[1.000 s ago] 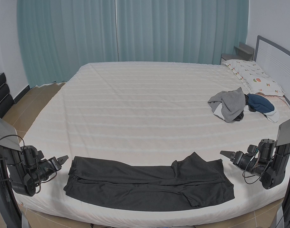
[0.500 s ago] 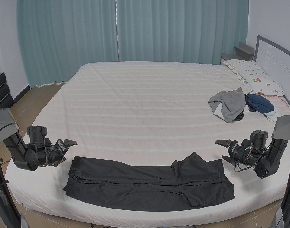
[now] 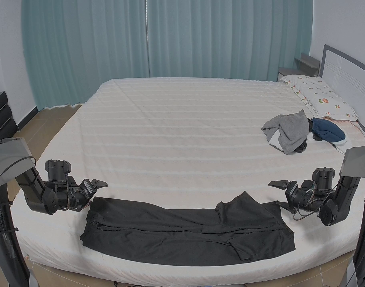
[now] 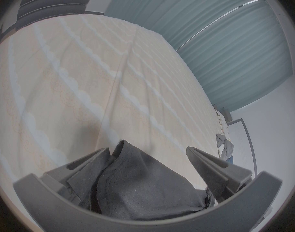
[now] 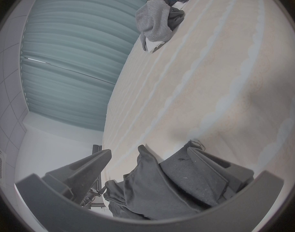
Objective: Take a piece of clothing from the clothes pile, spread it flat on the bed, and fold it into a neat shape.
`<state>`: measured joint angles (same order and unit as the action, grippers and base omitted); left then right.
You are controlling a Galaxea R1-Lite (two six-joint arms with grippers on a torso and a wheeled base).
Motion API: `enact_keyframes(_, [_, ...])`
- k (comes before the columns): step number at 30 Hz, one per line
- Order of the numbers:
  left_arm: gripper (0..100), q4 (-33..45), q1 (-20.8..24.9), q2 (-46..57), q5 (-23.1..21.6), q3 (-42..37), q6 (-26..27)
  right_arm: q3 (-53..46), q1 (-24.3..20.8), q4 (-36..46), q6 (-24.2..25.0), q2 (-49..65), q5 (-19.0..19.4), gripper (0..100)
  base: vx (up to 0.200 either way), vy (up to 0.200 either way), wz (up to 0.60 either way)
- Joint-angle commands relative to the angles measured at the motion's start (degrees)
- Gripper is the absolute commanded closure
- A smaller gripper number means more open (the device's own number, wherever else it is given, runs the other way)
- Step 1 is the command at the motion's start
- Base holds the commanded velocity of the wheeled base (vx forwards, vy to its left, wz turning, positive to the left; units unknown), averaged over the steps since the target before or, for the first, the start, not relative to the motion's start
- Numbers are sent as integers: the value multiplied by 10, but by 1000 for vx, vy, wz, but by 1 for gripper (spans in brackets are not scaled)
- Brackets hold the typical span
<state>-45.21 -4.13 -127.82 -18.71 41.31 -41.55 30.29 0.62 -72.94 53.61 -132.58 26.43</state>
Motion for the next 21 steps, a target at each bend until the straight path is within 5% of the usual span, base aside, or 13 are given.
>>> enact_keyframes(1, [0,0,1,-8,0,-2,0,-1,3,0,-10,-7,-1,0,0,0,0])
enact_keyframes(2, [0,0,1,-8,0,-2,1,-1,4,0,-17,-8,-2,0,0,0,0])
enact_keyframes(3, [100,0,1,-8,0,-2,1,-1,4,0,-17,-8,-2,0,0,0,0])
enact_keyframes(21, [100,-30,-30,-9,8,-33,-2,-9,11,-1,-53,-15,-9,0,0,0,0])
